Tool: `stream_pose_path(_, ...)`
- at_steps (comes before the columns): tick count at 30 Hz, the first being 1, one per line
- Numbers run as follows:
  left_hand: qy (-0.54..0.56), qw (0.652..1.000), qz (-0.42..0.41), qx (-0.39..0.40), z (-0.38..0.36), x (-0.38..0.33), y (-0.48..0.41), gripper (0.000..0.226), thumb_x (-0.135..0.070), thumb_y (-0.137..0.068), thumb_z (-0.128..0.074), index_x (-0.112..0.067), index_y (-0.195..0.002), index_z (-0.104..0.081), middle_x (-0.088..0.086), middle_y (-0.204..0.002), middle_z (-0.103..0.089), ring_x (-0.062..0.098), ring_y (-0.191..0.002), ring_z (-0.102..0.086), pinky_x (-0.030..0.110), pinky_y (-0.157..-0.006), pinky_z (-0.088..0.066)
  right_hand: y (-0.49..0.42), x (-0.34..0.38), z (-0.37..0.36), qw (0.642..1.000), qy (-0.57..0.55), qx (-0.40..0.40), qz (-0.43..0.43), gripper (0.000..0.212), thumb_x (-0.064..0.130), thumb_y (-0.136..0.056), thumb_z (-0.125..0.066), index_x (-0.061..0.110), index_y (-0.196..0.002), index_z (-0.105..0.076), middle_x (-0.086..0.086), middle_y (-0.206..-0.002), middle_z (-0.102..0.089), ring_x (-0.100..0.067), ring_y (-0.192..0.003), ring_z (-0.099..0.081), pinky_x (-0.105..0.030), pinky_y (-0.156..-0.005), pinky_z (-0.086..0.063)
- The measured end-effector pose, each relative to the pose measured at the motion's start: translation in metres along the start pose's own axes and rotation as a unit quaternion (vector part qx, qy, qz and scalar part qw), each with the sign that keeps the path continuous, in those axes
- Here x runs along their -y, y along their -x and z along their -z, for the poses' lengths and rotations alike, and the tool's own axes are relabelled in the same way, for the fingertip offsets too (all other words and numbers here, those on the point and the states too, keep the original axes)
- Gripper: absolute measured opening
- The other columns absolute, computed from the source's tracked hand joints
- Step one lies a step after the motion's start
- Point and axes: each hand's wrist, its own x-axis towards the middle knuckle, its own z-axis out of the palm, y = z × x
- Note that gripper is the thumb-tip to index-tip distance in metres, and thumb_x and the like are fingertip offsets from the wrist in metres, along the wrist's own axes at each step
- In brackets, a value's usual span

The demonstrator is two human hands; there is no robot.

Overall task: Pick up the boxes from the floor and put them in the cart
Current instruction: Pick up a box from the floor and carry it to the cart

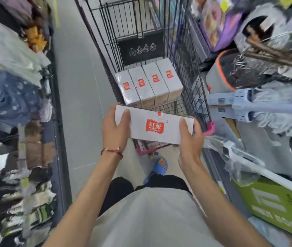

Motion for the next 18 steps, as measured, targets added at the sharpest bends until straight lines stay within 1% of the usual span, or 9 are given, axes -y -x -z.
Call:
stream_pose_path(3,-0.014,0.999,-0.008,0.028,-0.020,-0.014,-0.021,0.013,-0.034,-0.099,-0.050,-0.047,-0.100,-0.053,-0.017,-0.100,-0.066,-0.011,-0.084,-0.065,0.007,-0.060,-0.048,-0.021,0.012,-0.002,1.000,-0.014,-0.009,-0.004,0.029,0.031,-0.098,-0.070,0.031,-0.127,-0.064,-0.001,-0.121,-0.074,-0.018,-0.107,-0.073,-0.036,-0.087,-0.062)
stream_pose_path(5,-0.024,0.998,-0.017,0.053,-0.032,-0.021,-0.039,0.012,-0.035,-0.101,-0.050,-0.045,-0.108,-0.053,-0.012,-0.106,-0.066,-0.001,-0.090,-0.068,0.017,-0.069,-0.056,-0.035,0.017,-0.005,1.000,-0.018,-0.024,-0.005,0.021,0.030,-0.099,-0.070,0.033,-0.119,-0.065,0.001,-0.117,-0.075,-0.018,-0.106,-0.074,-0.032,-0.084,-0.063)
stream_pose_path(7,-0.025,0.996,-0.014,0.079,-0.044,-0.026,-0.058,0.022,-0.035,-0.102,-0.050,-0.030,-0.123,-0.053,-0.005,-0.113,-0.067,0.009,-0.097,-0.068,0.031,-0.078,-0.060,-0.047,0.018,-0.009,0.998,-0.033,-0.047,-0.017,0.033,0.029,-0.099,-0.070,0.029,-0.131,-0.062,0.000,-0.122,-0.074,-0.017,-0.108,-0.073,-0.031,-0.084,-0.062)
stream_pose_path(8,-0.029,0.995,-0.011,0.092,-0.050,-0.028,-0.068,0.027,-0.035,-0.102,-0.050,-0.026,-0.127,-0.053,-0.003,-0.116,-0.067,0.012,-0.099,-0.068,0.034,-0.081,-0.060,-0.052,0.018,-0.012,0.997,-0.039,-0.060,-0.022,0.040,0.029,-0.099,-0.069,0.025,-0.137,-0.059,0.000,-0.125,-0.072,-0.016,-0.109,-0.073,-0.028,-0.082,-0.062)
stream_pose_path(10,-0.046,0.992,-0.003,0.115,-0.060,-0.029,-0.087,0.035,-0.038,-0.101,-0.050,-0.026,-0.135,-0.050,-0.002,-0.119,-0.066,0.014,-0.101,-0.068,0.032,-0.080,-0.060,-0.060,0.017,-0.018,0.994,-0.040,-0.094,-0.031,0.046,0.030,-0.099,-0.069,0.022,-0.143,-0.055,0.000,-0.125,-0.071,-0.013,-0.108,-0.072,-0.019,-0.074,-0.059)
stream_pose_path(12,-0.058,0.988,0.006,0.140,-0.069,-0.027,-0.108,0.041,-0.042,-0.101,-0.050,-0.028,-0.140,-0.048,-0.006,-0.120,-0.066,0.008,-0.097,-0.067,0.019,-0.070,-0.058,-0.066,0.014,-0.026,0.989,-0.047,-0.133,-0.037,0.043,0.030,-0.099,-0.070,0.023,-0.140,-0.057,0.005,-0.121,-0.070,-0.004,-0.100,-0.072,-0.012,-0.068,-0.056)
stream_pose_path(14,-0.083,0.982,0.005,0.168,-0.077,-0.023,-0.132,0.042,-0.043,-0.100,-0.052,-0.029,-0.140,-0.048,-0.010,-0.115,-0.065,0.002,-0.091,-0.066,0.009,-0.062,-0.053,-0.071,0.009,-0.037,0.983,-0.052,-0.172,-0.045,0.034,0.029,-0.098,-0.071,0.028,-0.130,-0.059,0.011,-0.116,-0.069,0.002,-0.093,-0.071,-0.010,-0.065,-0.054)
stream_pose_path(16,-0.111,0.973,0.009,0.202,-0.084,-0.017,-0.157,0.045,-0.043,-0.099,-0.054,-0.030,-0.141,-0.047,-0.010,-0.115,-0.063,0.005,-0.090,-0.066,0.012,-0.065,-0.053,-0.075,0.004,-0.051,0.974,-0.057,-0.210,-0.059,0.036,0.027,-0.097,-0.072,0.025,-0.130,-0.059,0.008,-0.118,-0.069,-0.001,-0.096,-0.071,-0.011,-0.066,-0.054)
stream_pose_path(18,-0.136,0.958,0.030,0.249,-0.092,-0.010,-0.181,0.051,-0.045,-0.097,-0.057,-0.031,-0.145,-0.044,-0.010,-0.121,-0.063,0.009,-0.094,-0.067,0.022,-0.077,-0.057,-0.077,-0.003,-0.065,0.962,-0.058,-0.258,-0.072,0.039,0.024,-0.097,-0.072,0.022,-0.134,-0.060,0.005,-0.121,-0.070,-0.004,-0.100,-0.071,-0.012,-0.069,-0.055)
